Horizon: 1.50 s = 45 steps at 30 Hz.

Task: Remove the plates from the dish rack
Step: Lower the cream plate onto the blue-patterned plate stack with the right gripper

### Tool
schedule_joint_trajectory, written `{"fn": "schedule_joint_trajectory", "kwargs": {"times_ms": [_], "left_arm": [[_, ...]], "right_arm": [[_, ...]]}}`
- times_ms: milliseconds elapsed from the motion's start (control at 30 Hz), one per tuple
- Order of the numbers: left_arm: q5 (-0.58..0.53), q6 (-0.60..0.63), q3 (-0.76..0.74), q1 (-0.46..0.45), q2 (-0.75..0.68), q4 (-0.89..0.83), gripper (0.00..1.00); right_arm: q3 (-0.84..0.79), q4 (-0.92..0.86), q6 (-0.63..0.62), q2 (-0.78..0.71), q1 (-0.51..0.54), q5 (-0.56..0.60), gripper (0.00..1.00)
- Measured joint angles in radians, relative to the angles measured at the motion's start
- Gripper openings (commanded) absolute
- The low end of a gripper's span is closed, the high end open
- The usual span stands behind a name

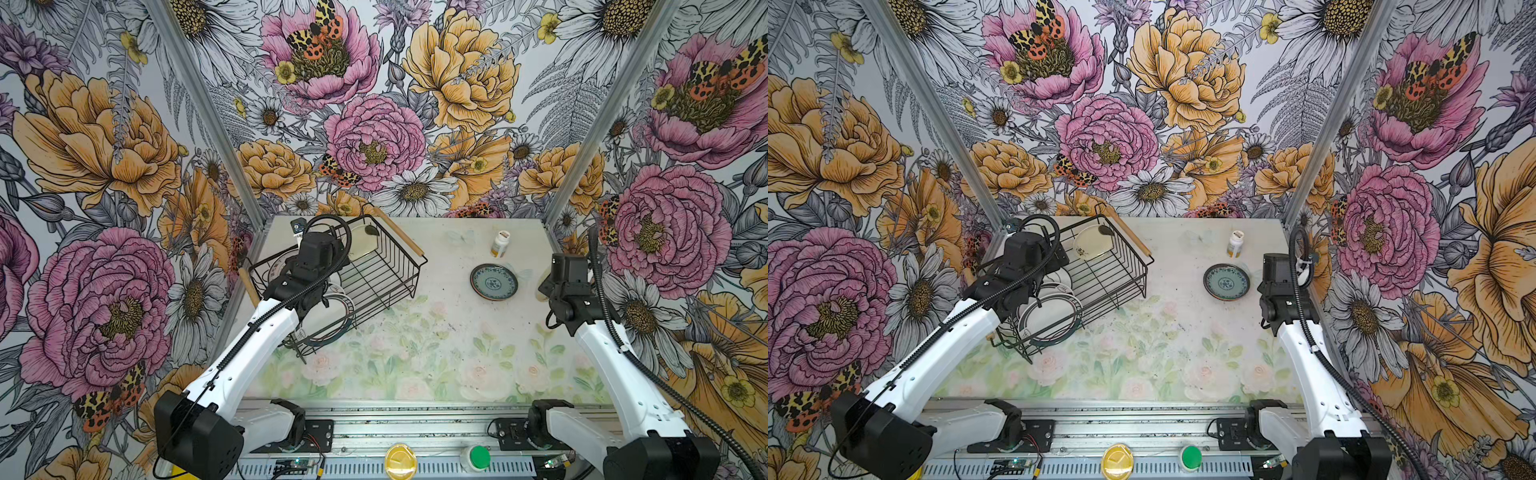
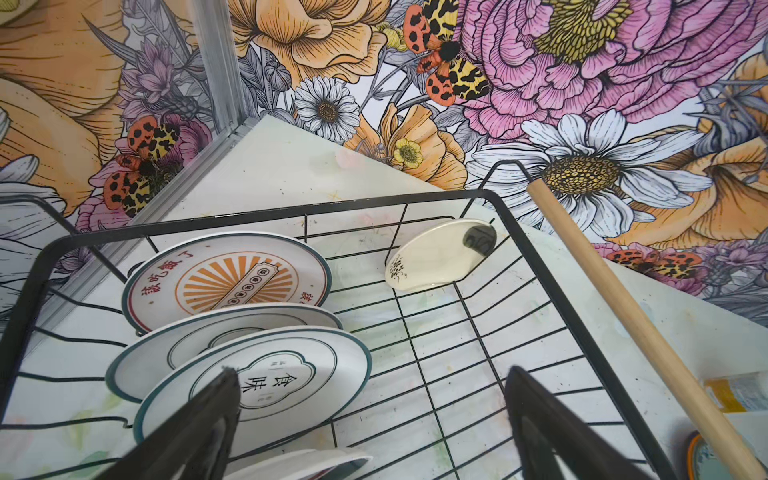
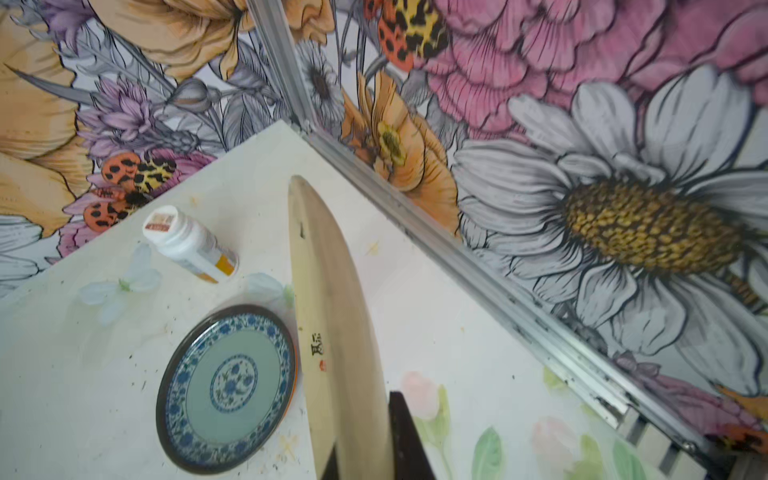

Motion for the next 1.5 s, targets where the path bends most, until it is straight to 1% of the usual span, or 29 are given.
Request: {"fn": "schedule_joint_trajectory", "kwargs": {"times_ms": [167,367,500,633,733,833,967,1300,1500], "left_arm": [[-0.014,0.021,0.010,0.004,0.034,0.014,0.99],[-0.004,0.035,0.024,0.006,0.038,0.039,0.99],[0.042,0.047,0.004,0.010,-0.002,0.088,0.99],[0.144,0.044,-0.044,0.048,-0.061,0.155,0.99],[0.236,0.035,-0.088,0.084,-0.090,0.208,0.99],[0.304,0.017,-0.109,0.111,-0.095,0.229,0.99],[0.354,0.003,-0.114,0.124,-0.095,0.249,0.99],[0.399,0.002,-0.126,0.124,-0.095,0.277,0.99],[0.411,0.002,-0.126,0.129,-0.096,0.282,0.99]], "right_arm": [[-0.044,0.005,0.105,0.008,-0.014,-0.214,0.00],[-0.140,0.125,0.193,0.025,-0.072,-0.444,0.00],[-0.233,0.246,0.238,0.042,-0.118,-0.567,0.00],[-0.272,0.368,0.273,0.098,-0.147,-0.658,0.00],[-0.296,0.469,0.305,0.144,-0.155,-0.705,0.00],[-0.308,0.552,0.329,0.197,-0.159,-0.734,0.00],[-0.308,0.639,0.346,0.268,-0.160,-0.755,0.00],[-0.303,0.747,0.364,0.397,-0.167,-0.773,0.00],[-0.283,0.787,0.376,0.447,-0.167,-0.776,0.01]]}}
